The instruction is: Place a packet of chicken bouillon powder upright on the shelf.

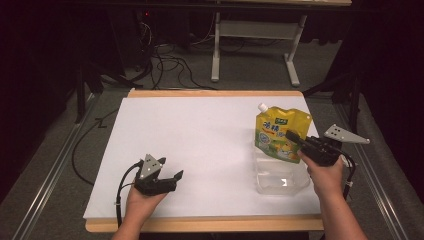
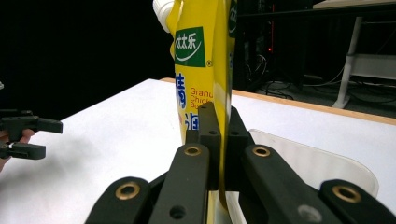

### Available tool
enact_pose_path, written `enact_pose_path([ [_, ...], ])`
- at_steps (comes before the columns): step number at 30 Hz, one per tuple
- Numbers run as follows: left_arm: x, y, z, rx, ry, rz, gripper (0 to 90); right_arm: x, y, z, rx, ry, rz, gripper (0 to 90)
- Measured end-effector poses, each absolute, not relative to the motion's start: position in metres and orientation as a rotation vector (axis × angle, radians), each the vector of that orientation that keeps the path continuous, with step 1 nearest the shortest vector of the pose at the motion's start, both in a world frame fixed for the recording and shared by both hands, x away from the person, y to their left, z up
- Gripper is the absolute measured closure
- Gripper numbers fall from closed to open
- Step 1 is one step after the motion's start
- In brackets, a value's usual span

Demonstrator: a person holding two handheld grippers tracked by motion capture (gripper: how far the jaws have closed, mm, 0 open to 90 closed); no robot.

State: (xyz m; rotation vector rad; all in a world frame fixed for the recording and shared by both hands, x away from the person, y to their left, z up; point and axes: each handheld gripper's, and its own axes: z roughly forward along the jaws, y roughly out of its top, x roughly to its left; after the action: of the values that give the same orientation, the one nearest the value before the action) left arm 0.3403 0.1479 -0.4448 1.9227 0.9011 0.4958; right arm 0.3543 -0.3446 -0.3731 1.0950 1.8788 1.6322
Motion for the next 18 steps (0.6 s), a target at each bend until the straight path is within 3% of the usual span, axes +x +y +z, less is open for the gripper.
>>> enact_pose_path([
  [18, 0.3402, 0.1473, -0.4454, 1.929, 0.902, 0.496, 23.7, 0.3583, -0.3412, -0.3788, 1.111, 1.886, 1.601, 90.0],
])
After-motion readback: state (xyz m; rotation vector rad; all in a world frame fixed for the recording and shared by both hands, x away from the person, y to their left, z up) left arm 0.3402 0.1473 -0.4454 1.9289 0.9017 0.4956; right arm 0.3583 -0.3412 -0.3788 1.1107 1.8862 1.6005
